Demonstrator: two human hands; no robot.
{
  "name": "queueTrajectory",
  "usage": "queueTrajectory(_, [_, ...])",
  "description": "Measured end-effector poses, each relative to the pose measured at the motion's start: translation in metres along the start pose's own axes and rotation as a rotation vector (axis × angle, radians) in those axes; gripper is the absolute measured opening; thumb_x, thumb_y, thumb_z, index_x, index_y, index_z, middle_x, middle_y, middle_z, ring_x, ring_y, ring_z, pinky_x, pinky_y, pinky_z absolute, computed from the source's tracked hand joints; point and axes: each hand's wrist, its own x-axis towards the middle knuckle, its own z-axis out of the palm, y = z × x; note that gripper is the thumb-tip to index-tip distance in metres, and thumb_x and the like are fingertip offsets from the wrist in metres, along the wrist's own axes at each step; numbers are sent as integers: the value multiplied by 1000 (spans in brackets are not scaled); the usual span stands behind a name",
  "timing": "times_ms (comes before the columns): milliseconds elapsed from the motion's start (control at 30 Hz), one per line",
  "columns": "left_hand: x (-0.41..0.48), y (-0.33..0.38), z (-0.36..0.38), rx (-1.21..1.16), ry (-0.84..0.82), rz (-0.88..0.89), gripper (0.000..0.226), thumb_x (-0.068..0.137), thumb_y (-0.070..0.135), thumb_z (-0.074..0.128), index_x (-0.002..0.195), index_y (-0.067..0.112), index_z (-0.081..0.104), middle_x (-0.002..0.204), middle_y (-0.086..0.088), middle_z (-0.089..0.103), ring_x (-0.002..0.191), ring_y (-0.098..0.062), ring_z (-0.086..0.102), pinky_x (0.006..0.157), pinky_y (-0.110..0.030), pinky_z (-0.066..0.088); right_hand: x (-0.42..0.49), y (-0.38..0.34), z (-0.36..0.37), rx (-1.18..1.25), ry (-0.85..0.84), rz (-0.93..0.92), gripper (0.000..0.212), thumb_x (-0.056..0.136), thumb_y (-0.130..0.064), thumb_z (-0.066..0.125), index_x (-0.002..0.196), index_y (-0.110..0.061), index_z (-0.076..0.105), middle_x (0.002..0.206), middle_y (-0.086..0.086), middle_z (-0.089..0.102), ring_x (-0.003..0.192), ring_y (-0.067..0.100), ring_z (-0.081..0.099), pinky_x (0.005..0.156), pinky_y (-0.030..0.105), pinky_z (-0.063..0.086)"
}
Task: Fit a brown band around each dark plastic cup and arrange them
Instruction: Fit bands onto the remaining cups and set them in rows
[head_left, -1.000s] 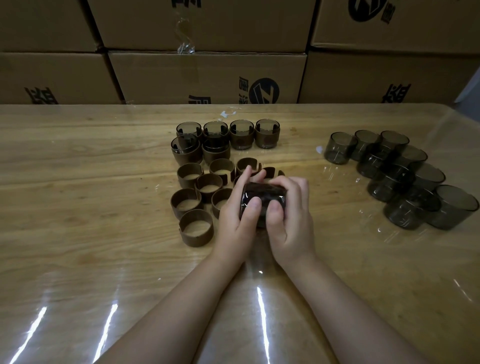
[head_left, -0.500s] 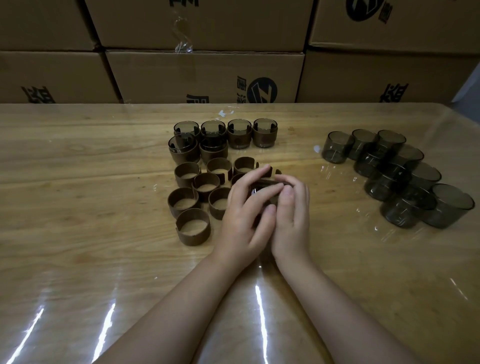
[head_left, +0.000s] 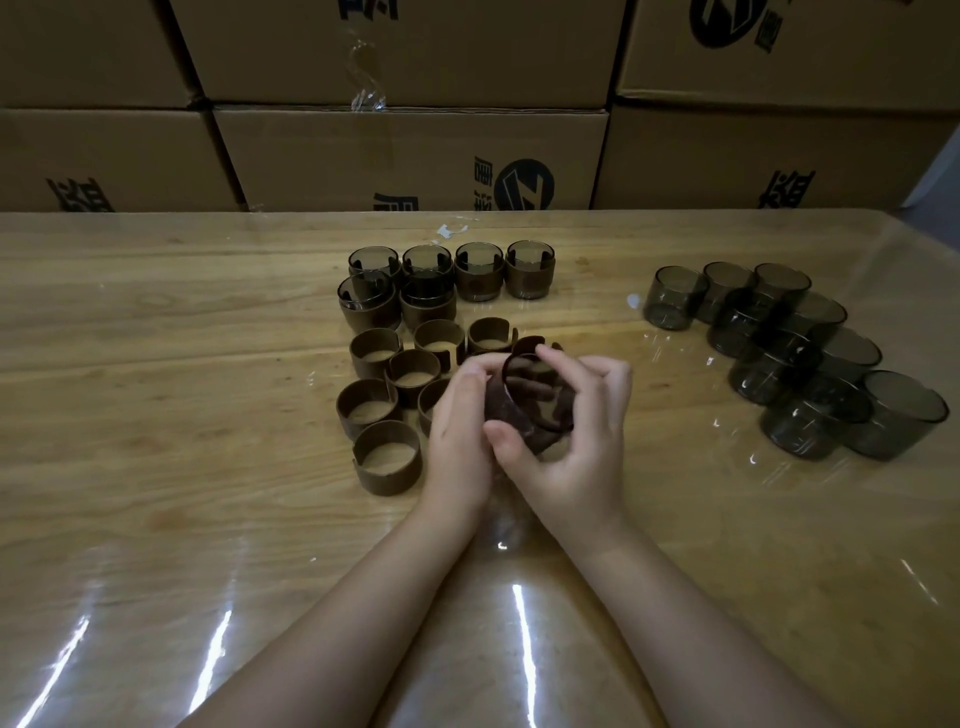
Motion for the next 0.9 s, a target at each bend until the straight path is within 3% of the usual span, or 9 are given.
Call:
queueTrajectory(33, [1, -2, -1, 4, -40, -55, 39, 101, -2, 38, 92, 31, 56, 88, 39, 62, 86, 21, 55, 68, 2, 40, 0, 1, 0, -24, 19, -27, 59, 87, -60, 53, 122, -12, 49, 111, 6, 39, 102, 16, 49, 82, 24, 51])
queueTrajectory(100, [1, -2, -3, -55, -140, -128, 31, 104, 21, 35, 93, 15, 64, 87, 14, 71, 81, 7, 62, 68, -9, 47, 2, 3, 0, -13, 38, -42, 45, 87, -45, 57, 118, -14, 48, 111, 7, 46, 102, 21, 52, 86, 31, 49])
queueTrajectory(167, [-1, -3, -2, -16, -226, -165, 56, 93, 50, 33, 102, 4, 64, 94, -8, 70, 89, -15, 66, 79, -33, 54, 2, 5, 0, 121, 31, 68, 34, 87, -31, 55, 118, -15, 52, 114, 11, 55, 105, 21, 57, 90, 31, 50])
queueTrajectory(233, [-5, -3, -1, 110, -227, -108, 71, 82, 64, 28, 108, 8, 63, 97, -7, 68, 91, -18, 65, 82, -43, 52, 2, 2, 0, 276, 28, 228, 29, 90, -30, 50, 118, -22, 52, 114, 10, 61, 107, 16, 61, 92, 28, 50])
queueTrajectory(333, [-8, -5, -1, 188, -169, 47, 68, 85, 60, 27, 116, 11, 62, 100, 0, 68, 91, -11, 64, 79, -39, 52, 3, -4, 2, 370, 49, 352, 26, 92, -35, 44, 114, -27, 55, 112, 5, 65, 107, 14, 62, 90, 28, 49])
queueTrajectory(500, [-10, -9, 1, 240, -95, 270, 45, 94, 37, 33, 135, 20, 37, 127, 5, 49, 115, 2, 46, 95, -5, 34, 6, -9, 4, 431, 84, 435, 26, 98, -33, 37, 107, -26, 61, 106, -6, 67, 104, 7, 62, 87, 17, 47])
queueTrajectory(600, [-8, -13, -2, 268, -160, 360, 52, 92, 33, 41, 139, 13, 32, 130, -2, 45, 117, 6, 42, 98, -4, 30, 6, -6, 1, 387, 77, 400, 34, 102, -22, 29, 105, -25, 62, 104, -12, 67, 106, 5, 61, 90, 16, 45])
queueTrajectory(767, [-11, -7, 2, 4, -191, 67, 46, 81, 51, 46, 124, 34, 42, 121, 10, 56, 108, 5, 55, 90, -15, 43, 2, -1, -2, 153, -57, 103, 42, 99, -15, 28, 112, 1, 65, 125, 12, 59, 127, 19, 51, 107, 32, 39])
queueTrajectory(900, [-6, -4, 4, -181, -135, -71, 57, 80, 53, 45, 117, 12, 56, 103, 1, 65, 92, -8, 63, 81, -20, 49, 2, -3, 2, 74, -87, -74, 39, 98, -15, 33, 116, 4, 62, 130, 18, 55, 133, 30, 45, 110, 41, 35])
